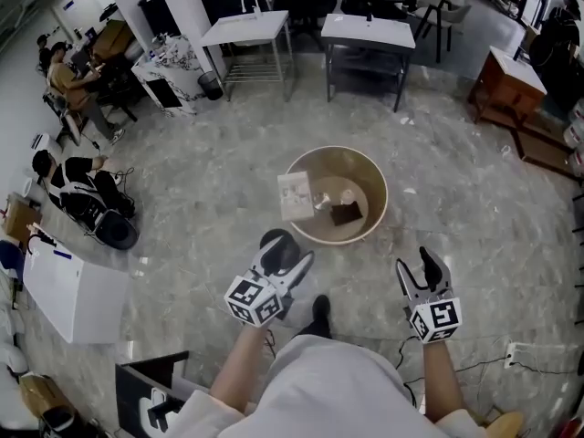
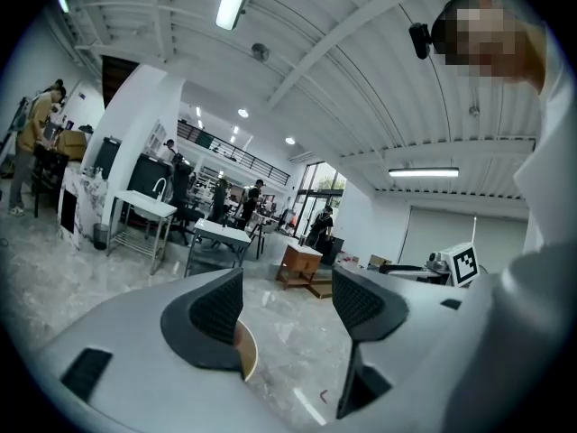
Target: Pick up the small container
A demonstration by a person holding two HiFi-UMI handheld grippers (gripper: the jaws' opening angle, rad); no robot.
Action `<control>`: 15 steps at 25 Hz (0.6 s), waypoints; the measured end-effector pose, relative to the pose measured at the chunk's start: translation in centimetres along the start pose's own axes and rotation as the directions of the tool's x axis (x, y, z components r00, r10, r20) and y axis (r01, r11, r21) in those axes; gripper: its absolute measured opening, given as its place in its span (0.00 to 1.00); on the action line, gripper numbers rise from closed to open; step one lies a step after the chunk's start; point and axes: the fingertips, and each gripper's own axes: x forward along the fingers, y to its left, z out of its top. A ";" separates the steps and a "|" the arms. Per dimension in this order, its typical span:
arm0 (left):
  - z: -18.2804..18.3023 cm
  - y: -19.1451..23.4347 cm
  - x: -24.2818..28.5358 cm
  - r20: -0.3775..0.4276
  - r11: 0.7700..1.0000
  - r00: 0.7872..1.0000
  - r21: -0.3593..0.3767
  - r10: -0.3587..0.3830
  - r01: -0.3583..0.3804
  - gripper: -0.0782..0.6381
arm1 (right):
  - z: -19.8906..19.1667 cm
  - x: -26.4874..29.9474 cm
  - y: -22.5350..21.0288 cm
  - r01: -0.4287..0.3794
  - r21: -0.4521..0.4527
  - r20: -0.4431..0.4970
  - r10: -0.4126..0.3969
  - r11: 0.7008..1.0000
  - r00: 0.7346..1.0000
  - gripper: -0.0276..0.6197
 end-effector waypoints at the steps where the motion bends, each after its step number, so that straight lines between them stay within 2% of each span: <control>1: 0.4 0.9 0.7 -0.004 1.000 1.000 0.001 -0.003 0.003 0.55 | 0.2 1.1 -0.2 0.003 -0.002 -0.003 -0.003 1.000 1.000 0.44; 7: 3.1 5.9 4.3 -0.020 1.000 0.999 0.004 -0.029 0.029 0.55 | 2.0 7.0 -1.5 0.031 -0.002 -0.017 -0.031 1.000 0.999 0.44; 15: 3.5 10.6 8.0 -0.049 0.997 0.996 0.009 -0.078 0.078 0.55 | 1.8 12.1 -2.7 0.080 0.006 -0.035 -0.079 0.997 0.996 0.44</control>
